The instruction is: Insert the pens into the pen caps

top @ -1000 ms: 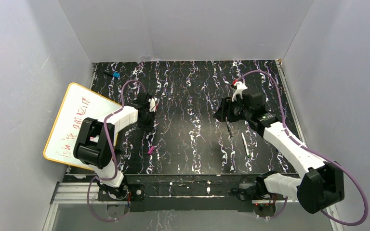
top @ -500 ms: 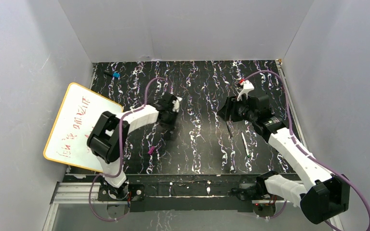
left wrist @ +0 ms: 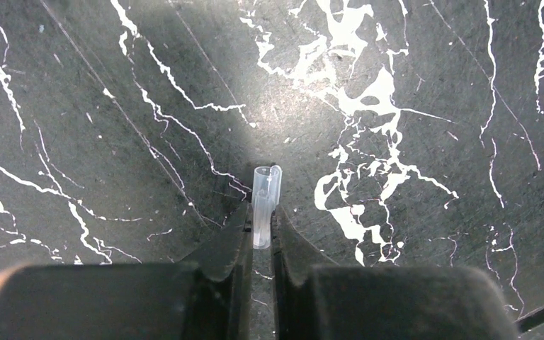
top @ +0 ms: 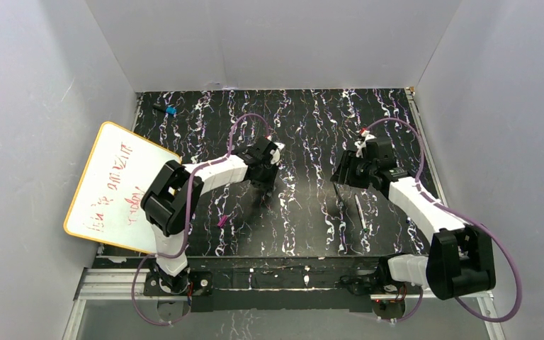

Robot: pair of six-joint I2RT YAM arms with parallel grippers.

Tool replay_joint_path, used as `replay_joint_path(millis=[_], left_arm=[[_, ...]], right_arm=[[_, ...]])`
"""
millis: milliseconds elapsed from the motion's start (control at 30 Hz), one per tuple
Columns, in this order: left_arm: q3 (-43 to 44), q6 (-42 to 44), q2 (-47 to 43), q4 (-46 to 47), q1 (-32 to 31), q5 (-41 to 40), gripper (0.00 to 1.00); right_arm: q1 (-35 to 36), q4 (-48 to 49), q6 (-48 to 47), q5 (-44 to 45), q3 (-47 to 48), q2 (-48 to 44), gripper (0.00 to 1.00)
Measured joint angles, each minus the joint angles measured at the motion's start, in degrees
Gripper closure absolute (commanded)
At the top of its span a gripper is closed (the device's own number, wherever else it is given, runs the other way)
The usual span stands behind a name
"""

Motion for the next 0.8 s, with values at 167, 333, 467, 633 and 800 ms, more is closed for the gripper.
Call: replay_joint_path(millis=[167,333,467,633,800], left_arm=[[0.28,0.04,0.44,0.57,-0.22,-0.5,0.53],[0.26,0.92,-0.04,1.38,-0.57,-1.18,0.29],[-0.09,2.01,-0.81,1.22,-0.61,-1.88,0.24],[-0.92,3.37,-5.01,1.16,0.09,-1.88,0.23],[-1.49,4.2,-9.92,1.46,1.84,-0.74,0.23]], right_arm=[[0.0,-0.39,0.11,0.74,0.0,2.89,0.44],[0.0,-0.39,0.24,1.88,0.22,5.25,0.48],[0.0,-0.55,0.07,4.31,1.36,8.5,0.49],[0.0,-0.07,-0.46,5.57,4.2,12.02,0.51],[0.63,0.48,-1.16,6.47,7.06,15.72,0.52]])
